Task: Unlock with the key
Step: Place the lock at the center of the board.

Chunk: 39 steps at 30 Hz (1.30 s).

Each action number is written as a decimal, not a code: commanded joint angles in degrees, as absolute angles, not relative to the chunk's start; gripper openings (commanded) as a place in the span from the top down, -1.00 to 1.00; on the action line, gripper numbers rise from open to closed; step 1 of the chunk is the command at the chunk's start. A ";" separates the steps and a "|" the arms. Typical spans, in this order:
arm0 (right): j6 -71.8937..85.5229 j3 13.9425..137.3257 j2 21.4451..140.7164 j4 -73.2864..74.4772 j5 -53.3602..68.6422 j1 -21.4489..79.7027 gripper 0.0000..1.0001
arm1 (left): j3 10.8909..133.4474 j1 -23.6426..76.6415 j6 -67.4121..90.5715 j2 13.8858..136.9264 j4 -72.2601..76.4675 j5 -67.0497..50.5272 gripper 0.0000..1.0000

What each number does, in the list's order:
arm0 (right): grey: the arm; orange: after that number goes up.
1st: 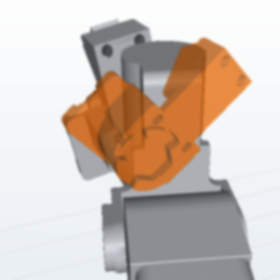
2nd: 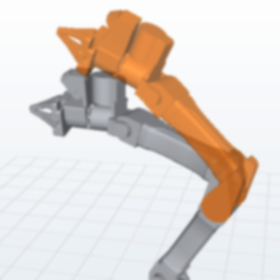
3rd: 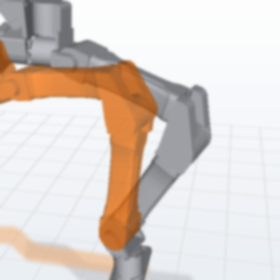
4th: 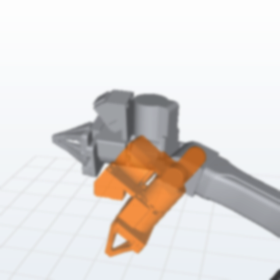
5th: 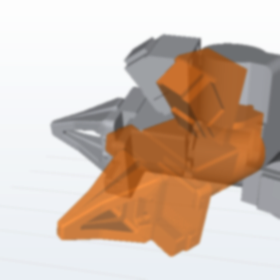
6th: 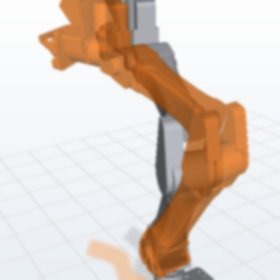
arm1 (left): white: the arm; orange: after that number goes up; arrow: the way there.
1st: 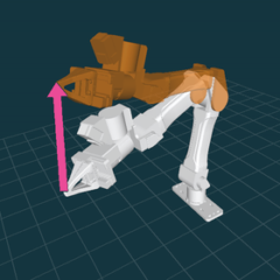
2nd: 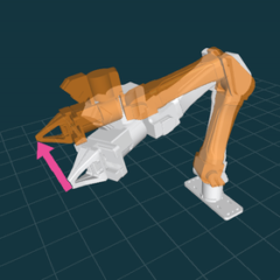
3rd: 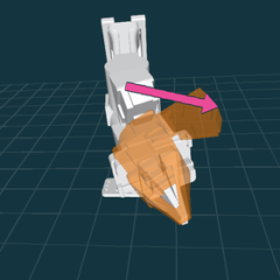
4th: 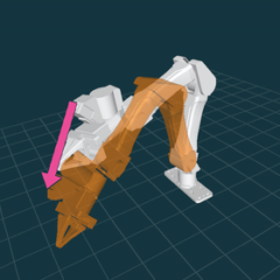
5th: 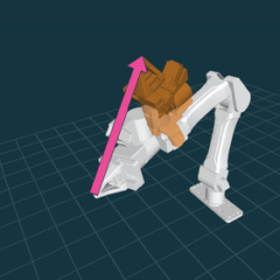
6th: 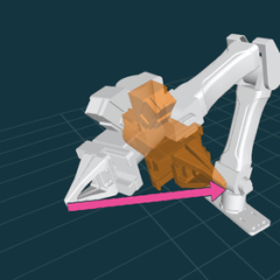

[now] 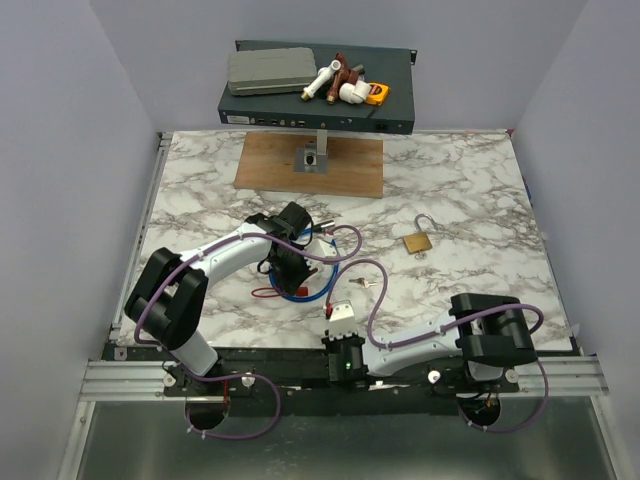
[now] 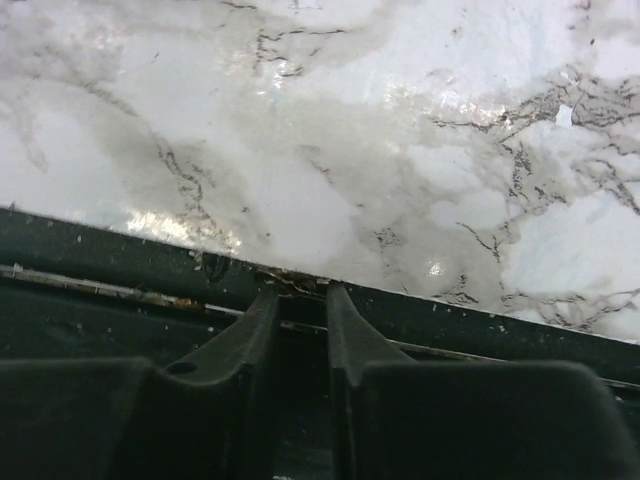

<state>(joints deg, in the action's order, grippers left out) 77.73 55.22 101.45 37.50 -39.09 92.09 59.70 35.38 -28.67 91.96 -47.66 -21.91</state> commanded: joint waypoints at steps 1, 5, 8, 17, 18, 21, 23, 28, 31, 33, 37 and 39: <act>75.65 53.64 102.17 33.14 -42.58 91.98 0.71 | 61.42 35.50 -28.71 90.84 -48.95 -23.93 1.00; 76.10 52.90 100.60 33.05 -43.51 92.43 0.99 | 61.00 35.50 -28.98 90.35 -49.04 -24.08 1.00; 76.11 51.91 98.72 32.55 -44.62 93.23 0.99 | 60.61 35.51 -29.08 90.59 -48.79 -23.84 1.00; 69.63 49.57 91.60 27.34 -48.37 96.51 0.99 | 61.97 35.51 -30.03 92.84 -49.95 -23.72 1.00; 68.40 49.00 90.14 26.11 -48.51 96.59 0.99 | 62.32 35.51 -30.13 93.13 -50.27 -23.79 1.00; 65.08 47.04 84.94 23.18 -49.47 96.68 0.99 | 63.62 35.51 -30.36 94.26 -50.98 -23.98 1.00; 63.78 45.68 81.71 22.18 -50.79 96.68 0.99 | 64.69 35.51 -30.40 95.14 -51.48 -24.11 1.00; 61.42 43.30 75.70 22.06 -54.46 96.43 0.99 | 67.63 35.50 -29.81 97.81 -52.10 -24.76 1.00; 61.35 42.39 73.26 22.57 -55.18 96.16 0.99 | 68.84 35.54 -29.24 99.59 -52.10 -25.52 0.55; 61.28 41.94 71.94 22.59 -55.50 95.94 0.99 | 69.48 35.68 -29.05 100.66 -52.29 -25.92 0.02; 60.19 41.96 69.89 22.91 -55.97 95.56 0.99 | 70.09 35.64 -29.40 100.51 -52.97 -25.18 -0.97; 58.78 42.49 68.69 22.94 -55.99 95.36 0.99 | 70.42 35.47 -29.82 98.27 -53.81 -25.11 -0.97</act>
<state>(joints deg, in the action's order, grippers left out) 60.90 42.24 71.40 23.24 -52.05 95.81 68.79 35.38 -28.95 100.57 -51.75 -24.08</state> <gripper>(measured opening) 0.007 0.966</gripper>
